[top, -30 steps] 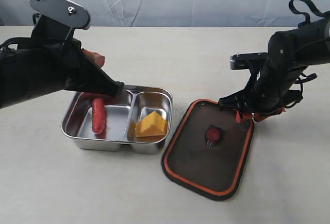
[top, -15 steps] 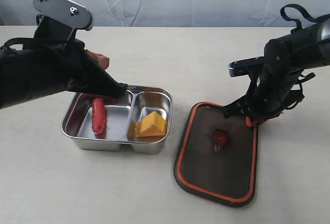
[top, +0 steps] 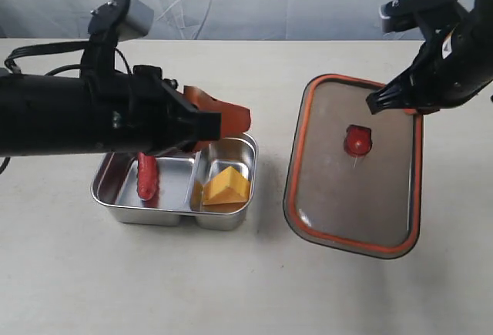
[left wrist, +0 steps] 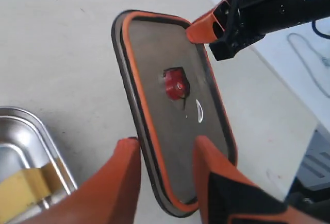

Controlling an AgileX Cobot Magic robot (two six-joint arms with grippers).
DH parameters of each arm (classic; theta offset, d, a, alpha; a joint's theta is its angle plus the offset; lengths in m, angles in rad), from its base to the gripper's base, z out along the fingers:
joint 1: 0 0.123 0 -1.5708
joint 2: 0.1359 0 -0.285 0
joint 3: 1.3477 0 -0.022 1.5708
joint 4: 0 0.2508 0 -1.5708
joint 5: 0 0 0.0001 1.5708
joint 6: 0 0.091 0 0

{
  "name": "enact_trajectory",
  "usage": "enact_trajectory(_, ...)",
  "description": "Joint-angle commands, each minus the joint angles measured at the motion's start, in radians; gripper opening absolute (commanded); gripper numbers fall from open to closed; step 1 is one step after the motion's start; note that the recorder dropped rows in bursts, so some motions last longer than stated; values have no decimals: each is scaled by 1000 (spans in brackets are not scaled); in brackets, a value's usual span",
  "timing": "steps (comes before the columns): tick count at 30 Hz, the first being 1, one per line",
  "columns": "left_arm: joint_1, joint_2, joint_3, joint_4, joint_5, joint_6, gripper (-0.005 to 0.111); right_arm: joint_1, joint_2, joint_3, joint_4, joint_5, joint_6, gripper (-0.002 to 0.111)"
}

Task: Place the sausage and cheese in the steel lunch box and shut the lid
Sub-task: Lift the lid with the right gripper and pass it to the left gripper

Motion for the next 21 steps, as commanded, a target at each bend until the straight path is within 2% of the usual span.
enact_trajectory(1, 91, -6, 2, 72, 164, -102, 35, -4, -98, -3, 40, 3, -5, -1)
enact_trajectory(6, 191, -6, 2, 126, 421, -166, 35, 0, -166, -3, 136, 7, -76, -1)
enact_trajectory(8, 216, -6, 2, 151, 478, -179, 35, 0, -179, -3, 200, 7, -128, -1)
enact_trajectory(12, 234, -6, 2, 202, 503, -213, 35, 0, -189, -3, 297, 15, -219, -1)
enact_trajectory(18, 234, -6, 2, 213, 503, -217, 54, 2, -193, -1, 370, 39, -294, -1)
enact_trajectory(21, 234, 3, 2, 215, 489, -242, 57, 31, -197, -1, 370, 46, -293, -1)
